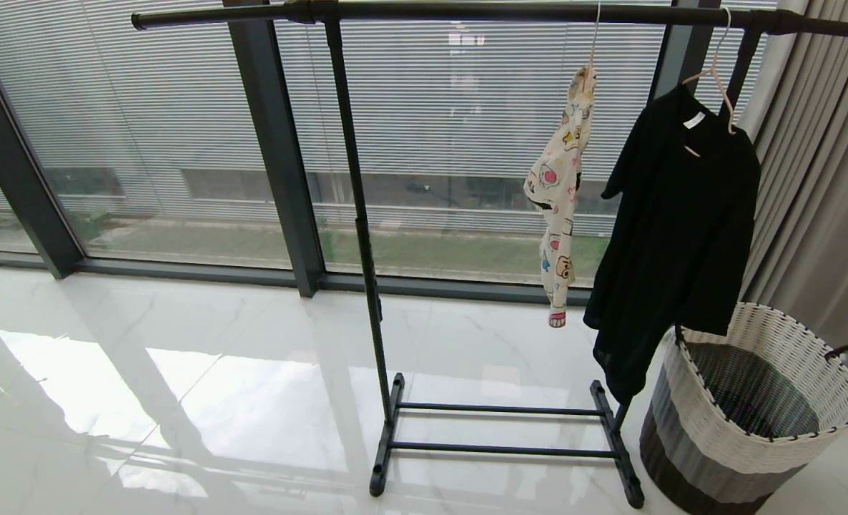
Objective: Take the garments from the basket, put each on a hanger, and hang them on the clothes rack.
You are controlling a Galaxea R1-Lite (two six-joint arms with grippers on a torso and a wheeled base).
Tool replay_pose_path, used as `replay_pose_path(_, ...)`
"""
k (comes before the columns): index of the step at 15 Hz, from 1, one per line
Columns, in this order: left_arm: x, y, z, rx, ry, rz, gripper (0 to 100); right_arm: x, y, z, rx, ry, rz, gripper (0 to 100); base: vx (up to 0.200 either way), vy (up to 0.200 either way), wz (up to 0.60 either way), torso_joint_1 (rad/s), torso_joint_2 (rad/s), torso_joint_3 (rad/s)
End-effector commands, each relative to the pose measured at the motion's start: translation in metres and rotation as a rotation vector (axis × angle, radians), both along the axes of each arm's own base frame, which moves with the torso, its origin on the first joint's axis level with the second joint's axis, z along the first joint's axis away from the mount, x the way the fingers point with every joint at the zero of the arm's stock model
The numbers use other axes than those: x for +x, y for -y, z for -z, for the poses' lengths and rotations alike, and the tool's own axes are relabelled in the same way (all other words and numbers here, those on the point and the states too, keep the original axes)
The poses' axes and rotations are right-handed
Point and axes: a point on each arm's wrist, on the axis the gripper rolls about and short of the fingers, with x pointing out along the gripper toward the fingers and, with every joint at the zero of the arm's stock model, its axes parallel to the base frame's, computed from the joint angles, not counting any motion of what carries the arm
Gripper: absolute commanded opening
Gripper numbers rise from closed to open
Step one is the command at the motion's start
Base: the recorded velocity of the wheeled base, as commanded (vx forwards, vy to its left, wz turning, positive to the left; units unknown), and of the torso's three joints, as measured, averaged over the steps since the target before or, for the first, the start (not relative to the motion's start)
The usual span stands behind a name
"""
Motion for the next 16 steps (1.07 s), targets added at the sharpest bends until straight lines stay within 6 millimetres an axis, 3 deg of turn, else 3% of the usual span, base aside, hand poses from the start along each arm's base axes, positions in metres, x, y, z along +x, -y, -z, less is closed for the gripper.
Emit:
replay_pose_path(1, -0.0004, 0.0, 0.0, -0.056, 0.024, 0.001, 100, -0.0062, 0.0032, 0.0016, 0.024, 0.078, -0.043, 100, 0.0, 0.0, 0.0, 0.0, 0.0, 0.0)
replay_pose_path(4, -0.0004, 0.0, 0.0, -0.164, 0.061, 0.009, 100, -0.0061, 0.0034, 0.0018, 0.03, 0.075, -0.047, 100, 0.0, 0.0, 0.0, 0.0, 0.0, 0.0)
replay_pose_path(7, -0.0002, 0.0007, 0.0, -0.22, 0.076, 0.042, 100, -0.0057, 0.0055, 0.0042, 0.159, 0.041, 0.043, 100, 0.0, 0.0, 0.0, 0.0, 0.0, 0.0)
replay_pose_path(13, 0.0009, 0.0064, 0.002, -0.042, -0.004, 0.292, 100, 0.0011, 0.0025, 0.0025, 0.122, -0.043, 0.09, 100, 0.0, 0.0, 0.0, 0.0, 0.0, 0.0)
replay_pose_path(16, 0.001, 0.0079, 0.0061, 0.079, -0.064, 0.352, 100, -0.0019, -0.0017, 0.0025, 0.114, -0.015, 0.358, 100, 0.0, 0.0, 0.0, 0.0, 0.0, 0.0)
